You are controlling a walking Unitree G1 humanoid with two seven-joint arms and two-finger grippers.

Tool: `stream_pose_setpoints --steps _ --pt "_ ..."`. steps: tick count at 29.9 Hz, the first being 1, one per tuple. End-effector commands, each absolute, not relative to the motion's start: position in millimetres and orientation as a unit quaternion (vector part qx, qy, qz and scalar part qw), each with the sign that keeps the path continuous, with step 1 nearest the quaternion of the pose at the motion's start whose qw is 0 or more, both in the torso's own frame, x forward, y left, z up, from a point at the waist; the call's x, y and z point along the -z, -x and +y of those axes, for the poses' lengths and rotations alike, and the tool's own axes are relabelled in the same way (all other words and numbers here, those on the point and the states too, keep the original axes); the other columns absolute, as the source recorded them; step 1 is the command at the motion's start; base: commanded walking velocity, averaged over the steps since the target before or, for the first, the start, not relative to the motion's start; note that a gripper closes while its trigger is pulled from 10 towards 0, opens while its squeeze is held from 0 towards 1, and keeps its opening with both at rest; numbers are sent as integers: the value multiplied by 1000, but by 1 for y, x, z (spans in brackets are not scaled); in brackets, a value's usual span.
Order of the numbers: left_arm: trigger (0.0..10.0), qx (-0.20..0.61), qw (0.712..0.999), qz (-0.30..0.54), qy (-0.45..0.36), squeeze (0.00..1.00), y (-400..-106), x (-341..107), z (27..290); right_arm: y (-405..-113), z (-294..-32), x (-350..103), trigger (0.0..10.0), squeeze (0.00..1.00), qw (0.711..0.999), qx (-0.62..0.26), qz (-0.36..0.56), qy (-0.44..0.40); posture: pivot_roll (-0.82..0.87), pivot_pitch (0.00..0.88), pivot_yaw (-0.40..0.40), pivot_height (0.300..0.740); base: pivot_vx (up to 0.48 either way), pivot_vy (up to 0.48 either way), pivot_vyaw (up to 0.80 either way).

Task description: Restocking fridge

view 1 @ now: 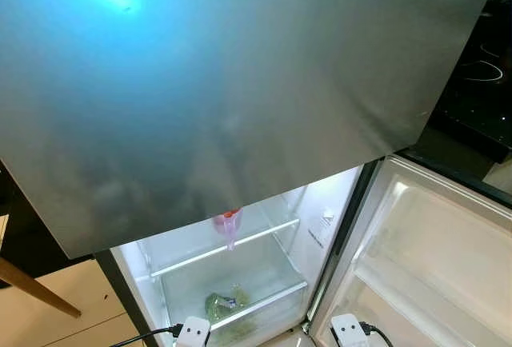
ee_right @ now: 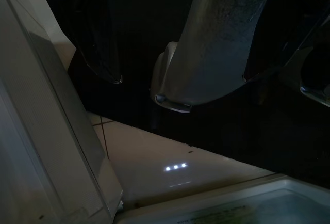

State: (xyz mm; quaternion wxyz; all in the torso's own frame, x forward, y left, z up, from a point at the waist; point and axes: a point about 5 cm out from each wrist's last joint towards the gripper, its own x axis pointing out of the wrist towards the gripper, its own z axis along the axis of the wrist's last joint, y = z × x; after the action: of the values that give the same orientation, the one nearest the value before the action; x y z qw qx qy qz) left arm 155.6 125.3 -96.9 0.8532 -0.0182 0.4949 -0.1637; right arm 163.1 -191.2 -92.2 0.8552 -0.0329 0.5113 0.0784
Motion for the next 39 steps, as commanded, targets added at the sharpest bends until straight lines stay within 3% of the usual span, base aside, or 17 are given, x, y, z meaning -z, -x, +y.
stream_pose_setpoints --steps 1,39 --pt "10000 164 848 504 17 0 -151 99 125 -160 -190 94 10000 0 852 -80 517 34 -43 0 -34 740 0 0 0" --pt "10000 163 848 503 19 0 -152 99 124 -160 -191 93 10000 0 852 -78 516 33 -43 0 -34 740 0 0 0"
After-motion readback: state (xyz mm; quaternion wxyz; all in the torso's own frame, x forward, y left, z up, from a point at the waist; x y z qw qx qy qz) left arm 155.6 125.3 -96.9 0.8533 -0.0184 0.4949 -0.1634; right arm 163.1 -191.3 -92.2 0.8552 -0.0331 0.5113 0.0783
